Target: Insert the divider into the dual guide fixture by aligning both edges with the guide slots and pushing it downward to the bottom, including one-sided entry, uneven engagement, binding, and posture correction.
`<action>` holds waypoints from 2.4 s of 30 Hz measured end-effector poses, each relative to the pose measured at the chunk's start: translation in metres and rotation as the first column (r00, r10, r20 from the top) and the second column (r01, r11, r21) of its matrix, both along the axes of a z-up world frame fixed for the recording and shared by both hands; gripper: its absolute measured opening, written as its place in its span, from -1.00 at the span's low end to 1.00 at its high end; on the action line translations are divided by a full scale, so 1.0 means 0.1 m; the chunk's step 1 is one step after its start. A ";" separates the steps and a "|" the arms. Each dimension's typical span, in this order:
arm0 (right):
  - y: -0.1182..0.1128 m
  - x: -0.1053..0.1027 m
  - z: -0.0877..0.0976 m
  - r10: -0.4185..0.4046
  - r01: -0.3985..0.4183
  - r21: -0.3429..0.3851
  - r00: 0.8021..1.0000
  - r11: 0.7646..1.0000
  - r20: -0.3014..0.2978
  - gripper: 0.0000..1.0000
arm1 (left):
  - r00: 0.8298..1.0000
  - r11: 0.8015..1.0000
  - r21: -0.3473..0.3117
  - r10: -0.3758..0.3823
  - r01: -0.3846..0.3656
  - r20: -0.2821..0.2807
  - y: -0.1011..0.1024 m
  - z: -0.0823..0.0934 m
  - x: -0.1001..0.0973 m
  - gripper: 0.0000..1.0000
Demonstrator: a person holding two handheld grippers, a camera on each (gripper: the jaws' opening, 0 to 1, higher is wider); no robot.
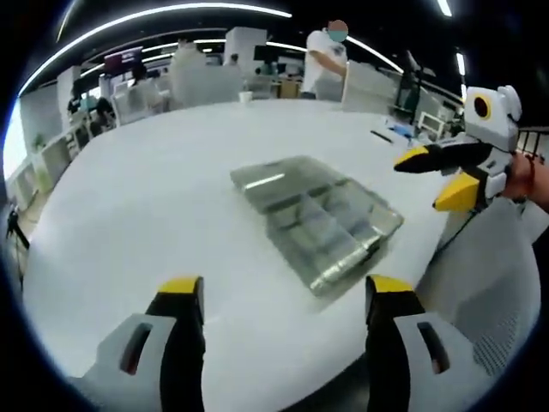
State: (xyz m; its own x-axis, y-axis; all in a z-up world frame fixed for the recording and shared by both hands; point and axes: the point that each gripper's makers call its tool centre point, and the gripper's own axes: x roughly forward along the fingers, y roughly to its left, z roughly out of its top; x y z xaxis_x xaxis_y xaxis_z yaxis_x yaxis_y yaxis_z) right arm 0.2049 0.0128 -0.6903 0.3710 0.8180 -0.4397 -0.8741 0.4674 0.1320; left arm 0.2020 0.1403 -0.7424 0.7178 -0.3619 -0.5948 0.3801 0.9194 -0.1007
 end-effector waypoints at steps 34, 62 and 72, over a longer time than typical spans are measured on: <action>-0.07 0.10 0.17 -0.100 0.097 0.119 0.995 0.988 0.020 -0.02 | 0.998 0.998 0.018 0.067 -0.067 0.000 0.10 -0.03 0.05 0.54; -0.12 0.06 0.24 -0.153 0.147 0.093 0.986 0.985 0.060 0.41 | 0.984 0.984 0.113 0.150 -0.139 -0.096 0.55 -0.35 0.18 0.41; -0.05 0.00 0.26 -0.148 0.142 0.116 0.988 0.983 0.049 0.23 | 0.976 0.980 0.135 0.164 -0.144 -0.144 0.62 -0.53 0.19 0.30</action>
State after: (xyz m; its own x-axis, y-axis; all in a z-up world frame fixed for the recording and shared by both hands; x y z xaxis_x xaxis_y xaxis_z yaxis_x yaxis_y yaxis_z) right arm 0.2050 0.0083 -0.6648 0.5113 0.7965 -0.3227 -0.8057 0.5749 0.1424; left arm 0.2212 0.2025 -0.7957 0.6559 -0.1711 -0.7352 0.2219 0.9747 -0.0289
